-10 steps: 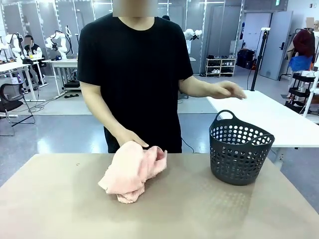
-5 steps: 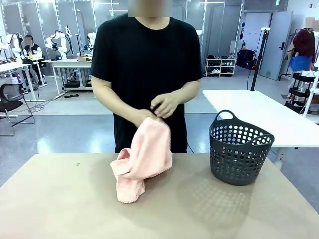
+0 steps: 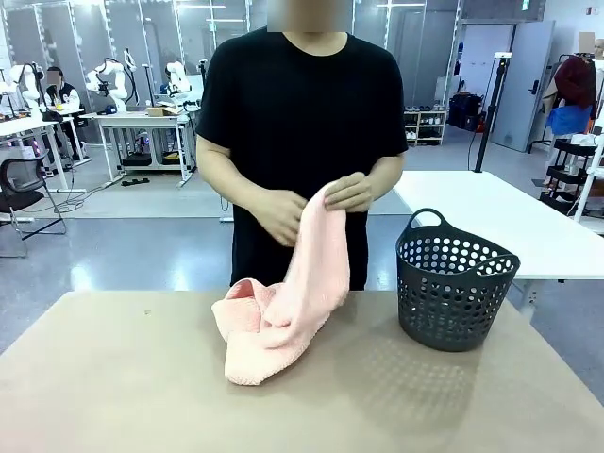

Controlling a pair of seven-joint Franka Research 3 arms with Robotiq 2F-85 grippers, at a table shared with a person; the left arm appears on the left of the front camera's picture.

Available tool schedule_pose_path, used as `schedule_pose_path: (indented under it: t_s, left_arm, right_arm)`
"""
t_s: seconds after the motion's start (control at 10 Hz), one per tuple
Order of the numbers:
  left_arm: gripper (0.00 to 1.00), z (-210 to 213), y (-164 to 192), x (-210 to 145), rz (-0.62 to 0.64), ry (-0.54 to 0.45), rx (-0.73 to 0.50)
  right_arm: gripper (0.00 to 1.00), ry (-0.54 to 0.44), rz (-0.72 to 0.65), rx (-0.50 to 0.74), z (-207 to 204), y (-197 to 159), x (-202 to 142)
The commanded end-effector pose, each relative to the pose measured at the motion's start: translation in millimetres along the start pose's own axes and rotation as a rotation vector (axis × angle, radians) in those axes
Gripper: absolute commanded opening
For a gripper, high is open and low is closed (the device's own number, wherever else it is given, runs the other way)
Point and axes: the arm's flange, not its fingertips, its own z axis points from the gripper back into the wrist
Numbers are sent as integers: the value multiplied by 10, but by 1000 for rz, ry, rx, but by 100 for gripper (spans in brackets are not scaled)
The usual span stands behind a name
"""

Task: Fold the towel.
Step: Grab the top end of the 100 cm Hotel Towel extended by the human.

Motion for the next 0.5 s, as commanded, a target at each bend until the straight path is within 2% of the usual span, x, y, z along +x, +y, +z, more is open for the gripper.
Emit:
schedule_pose_path:
  t_s: [0.0, 0.4]
  left_arm:
    - [100, 12, -3, -15, -1, 4, -7]
    - [100, 12, -3, -15, -1, 4, -7]
  right_arm:
    - [100, -6, 9, 15, 13, 0, 10]
    - [100, -6, 9, 15, 13, 0, 10]
